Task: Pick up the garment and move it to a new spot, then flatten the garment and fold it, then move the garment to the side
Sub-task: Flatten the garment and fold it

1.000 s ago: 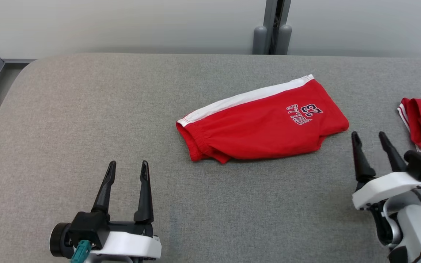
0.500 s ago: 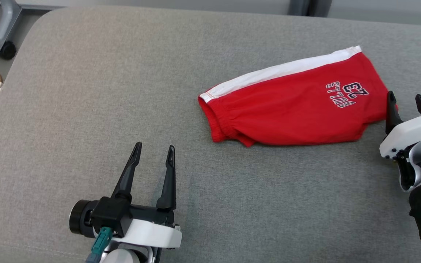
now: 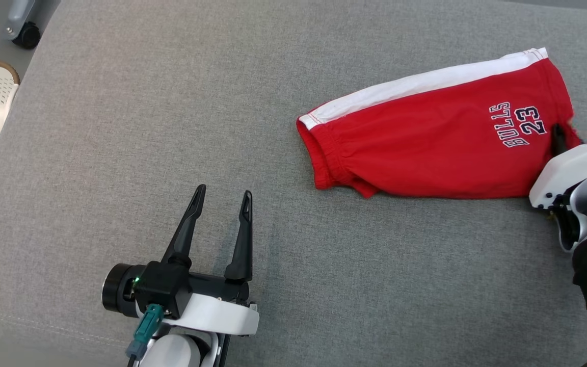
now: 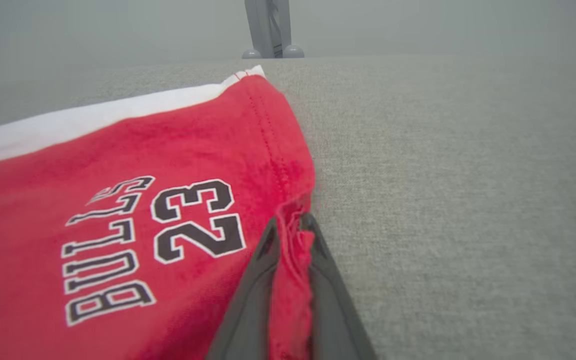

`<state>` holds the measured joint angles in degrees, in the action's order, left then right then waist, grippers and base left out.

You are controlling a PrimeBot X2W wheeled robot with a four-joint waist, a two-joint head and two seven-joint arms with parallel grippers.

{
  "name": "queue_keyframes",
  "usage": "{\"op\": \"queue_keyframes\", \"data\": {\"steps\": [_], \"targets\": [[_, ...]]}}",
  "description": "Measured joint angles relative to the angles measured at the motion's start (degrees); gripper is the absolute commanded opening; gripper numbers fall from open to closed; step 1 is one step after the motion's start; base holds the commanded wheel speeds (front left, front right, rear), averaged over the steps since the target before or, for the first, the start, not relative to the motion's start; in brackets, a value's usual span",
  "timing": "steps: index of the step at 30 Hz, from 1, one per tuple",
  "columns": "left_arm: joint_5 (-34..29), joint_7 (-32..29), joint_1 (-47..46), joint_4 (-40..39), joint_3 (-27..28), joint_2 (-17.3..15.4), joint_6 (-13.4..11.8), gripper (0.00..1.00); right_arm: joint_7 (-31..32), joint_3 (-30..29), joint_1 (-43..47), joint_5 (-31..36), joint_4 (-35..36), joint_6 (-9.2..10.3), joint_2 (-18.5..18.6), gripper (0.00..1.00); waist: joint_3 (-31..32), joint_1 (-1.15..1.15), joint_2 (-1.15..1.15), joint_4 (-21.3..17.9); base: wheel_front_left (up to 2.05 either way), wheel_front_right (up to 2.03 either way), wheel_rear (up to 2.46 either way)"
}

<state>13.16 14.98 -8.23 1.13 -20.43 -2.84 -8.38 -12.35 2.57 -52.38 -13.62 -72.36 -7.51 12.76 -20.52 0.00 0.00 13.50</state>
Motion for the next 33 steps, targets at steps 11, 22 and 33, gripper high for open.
{"op": "queue_keyframes", "data": {"steps": [11,22,33], "targets": [[-1.0,0.0,1.0,1.2,0.5,0.0,0.3,1.0,-2.3,-1.0,4.3,-3.4,0.9,0.01,-2.9,0.0,4.5,0.0,0.0,-2.6,0.0,0.0,0.0],[-2.4,0.0,3.1,2.0,2.0,0.0,1.2,1.0,-2.5,-1.5,14.5,-8.8,10.1,0.01,1.3,0.0,9.2,0.0,0.0,-7.4,0.0,0.0,0.0],[-2.5,0.0,3.4,3.2,1.6,0.0,1.8,1.0,-2.6,-0.6,17.1,-8.3,16.1,0.01,2.1,0.0,12.4,0.0,0.0,-9.5,0.0,0.0,0.0]]}}
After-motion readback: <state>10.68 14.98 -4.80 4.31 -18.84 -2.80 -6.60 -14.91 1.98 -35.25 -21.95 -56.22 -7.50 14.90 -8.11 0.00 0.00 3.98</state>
